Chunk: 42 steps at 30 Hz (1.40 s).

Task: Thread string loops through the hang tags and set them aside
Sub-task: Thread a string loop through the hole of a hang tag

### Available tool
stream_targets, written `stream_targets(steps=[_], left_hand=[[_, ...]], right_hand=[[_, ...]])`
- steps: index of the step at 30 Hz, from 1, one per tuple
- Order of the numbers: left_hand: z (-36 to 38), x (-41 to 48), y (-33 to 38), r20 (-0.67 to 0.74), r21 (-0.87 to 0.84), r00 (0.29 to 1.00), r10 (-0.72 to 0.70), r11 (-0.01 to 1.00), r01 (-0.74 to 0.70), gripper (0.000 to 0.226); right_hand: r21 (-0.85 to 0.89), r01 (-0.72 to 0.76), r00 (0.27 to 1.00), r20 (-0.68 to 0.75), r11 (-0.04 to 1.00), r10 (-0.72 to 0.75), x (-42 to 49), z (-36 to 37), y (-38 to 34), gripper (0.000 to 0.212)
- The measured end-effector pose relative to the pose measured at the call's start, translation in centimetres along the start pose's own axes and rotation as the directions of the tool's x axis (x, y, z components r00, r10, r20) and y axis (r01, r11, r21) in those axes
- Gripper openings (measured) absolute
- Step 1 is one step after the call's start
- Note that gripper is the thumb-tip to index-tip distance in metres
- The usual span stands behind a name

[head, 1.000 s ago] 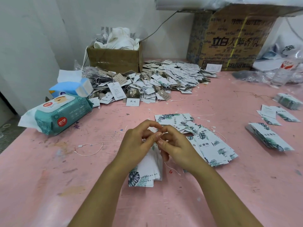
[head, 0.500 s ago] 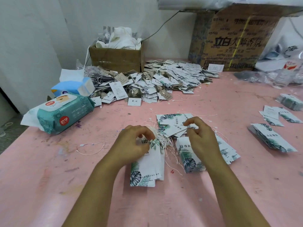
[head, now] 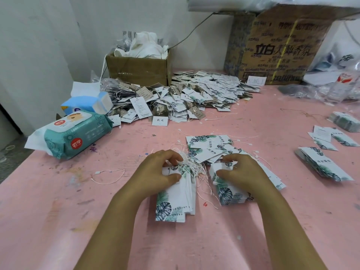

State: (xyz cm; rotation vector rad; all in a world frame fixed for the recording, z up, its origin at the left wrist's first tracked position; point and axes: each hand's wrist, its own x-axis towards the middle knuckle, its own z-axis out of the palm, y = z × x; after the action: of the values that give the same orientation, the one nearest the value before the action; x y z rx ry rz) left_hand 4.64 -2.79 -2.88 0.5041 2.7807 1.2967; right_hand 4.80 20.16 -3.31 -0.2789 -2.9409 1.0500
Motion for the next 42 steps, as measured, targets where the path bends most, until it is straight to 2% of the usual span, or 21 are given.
stream_targets(steps=[9, 15, 18, 21, 23, 29, 32, 36, 42], left_hand=[[0.3, 0.1, 0.3, -0.112, -0.102, 0.994, 0.008, 0.995, -0.019, 0.044], [0.2, 0.3, 0.3, -0.188, -0.405, 0.975, -0.117, 0.914, 0.031, 0.039], [0.2, 0.3, 0.4, -0.195, -0.501, 0.967, -0.164, 0.864, 0.046, 0.038], [0.3, 0.4, 0.5, -0.197, -0.586, 0.961, -0.193, 0.809, 0.043, 0.035], [0.4, 0.4, 0.6, -0.190, -0.635, 0.961, -0.200, 0.771, 0.035, 0.032], [1.0, 0.5, 0.9, -0.198, -0.693, 0.952, -0.232, 0.720, 0.031, 0.025], [1.6, 0.5, 1.3, -0.202, -0.669, 0.957, -0.210, 0.743, 0.022, 0.024], [2.4, 0.6, 1.8, -0.194, -0.658, 0.964, -0.183, 0.753, 0.010, 0.018], [2.4, 0.6, 2.1, -0.168, -0.677, 0.969, -0.180, 0.736, 0.019, 0.022]], right_hand=[[-0.049, -0.057, 0.996, -0.071, 0.997, 0.054, -0.1, 0.4, 0.1, 0.047], [-0.019, 0.022, 0.991, -0.133, 1.000, -0.025, -0.2, 0.3, -0.3, 0.034], [0.149, 0.083, 0.991, -0.118, 0.985, -0.065, -0.2, 0.4, -0.6, 0.025], [0.438, 0.093, 0.996, -0.046, 0.894, -0.081, -0.5, 0.3, -1.3, 0.015], [0.539, 0.082, 0.995, 0.002, 0.838, -0.098, -0.7, 0.2, -1.5, 0.014], [0.661, 0.027, 0.987, 0.100, 0.750, -0.124, -0.8, 0.0, -2.0, 0.014], [0.694, 0.014, 0.986, 0.111, 0.719, -0.126, -1.1, 0.4, -2.3, 0.014], [0.700, 0.038, 0.988, 0.082, 0.713, -0.133, -1.2, 1.3, -2.8, 0.016], [0.704, 0.033, 0.986, 0.092, 0.709, -0.138, -1.3, 1.7, -2.9, 0.018]])
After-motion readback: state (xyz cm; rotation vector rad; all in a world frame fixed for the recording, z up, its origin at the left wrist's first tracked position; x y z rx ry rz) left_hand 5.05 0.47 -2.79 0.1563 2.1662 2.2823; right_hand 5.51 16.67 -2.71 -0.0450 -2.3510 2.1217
